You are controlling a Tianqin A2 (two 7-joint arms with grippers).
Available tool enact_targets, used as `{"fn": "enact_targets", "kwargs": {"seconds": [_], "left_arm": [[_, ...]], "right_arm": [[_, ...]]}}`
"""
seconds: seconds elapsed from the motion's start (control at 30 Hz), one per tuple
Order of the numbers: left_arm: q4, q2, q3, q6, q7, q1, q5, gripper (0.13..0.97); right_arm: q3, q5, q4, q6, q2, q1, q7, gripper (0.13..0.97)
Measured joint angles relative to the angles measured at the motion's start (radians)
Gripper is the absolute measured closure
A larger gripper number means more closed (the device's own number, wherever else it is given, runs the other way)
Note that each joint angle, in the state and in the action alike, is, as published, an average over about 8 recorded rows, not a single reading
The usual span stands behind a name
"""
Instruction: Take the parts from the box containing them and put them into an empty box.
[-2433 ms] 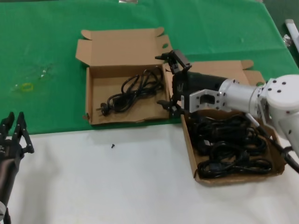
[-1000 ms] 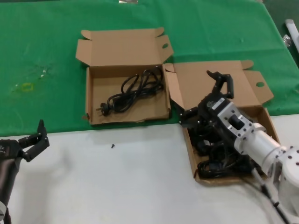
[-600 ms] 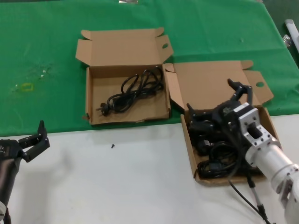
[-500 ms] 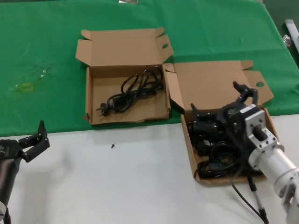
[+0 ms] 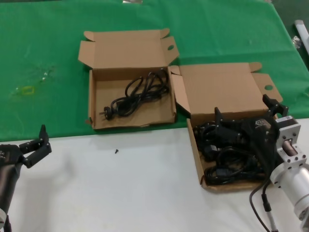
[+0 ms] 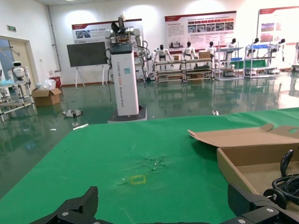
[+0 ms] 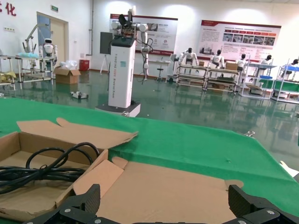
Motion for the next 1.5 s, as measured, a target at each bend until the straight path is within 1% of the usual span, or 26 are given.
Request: {"fn": "enact_targets", "kwargs": {"seconds": [1.5], "left_arm": [[0.000, 0.000, 0.000, 0.000, 0.000, 0.000, 0.000, 0.132]], "right_arm": [[0.001, 0.000, 0.002, 0.001, 0.000, -0.002, 0.002, 0.129]]}}
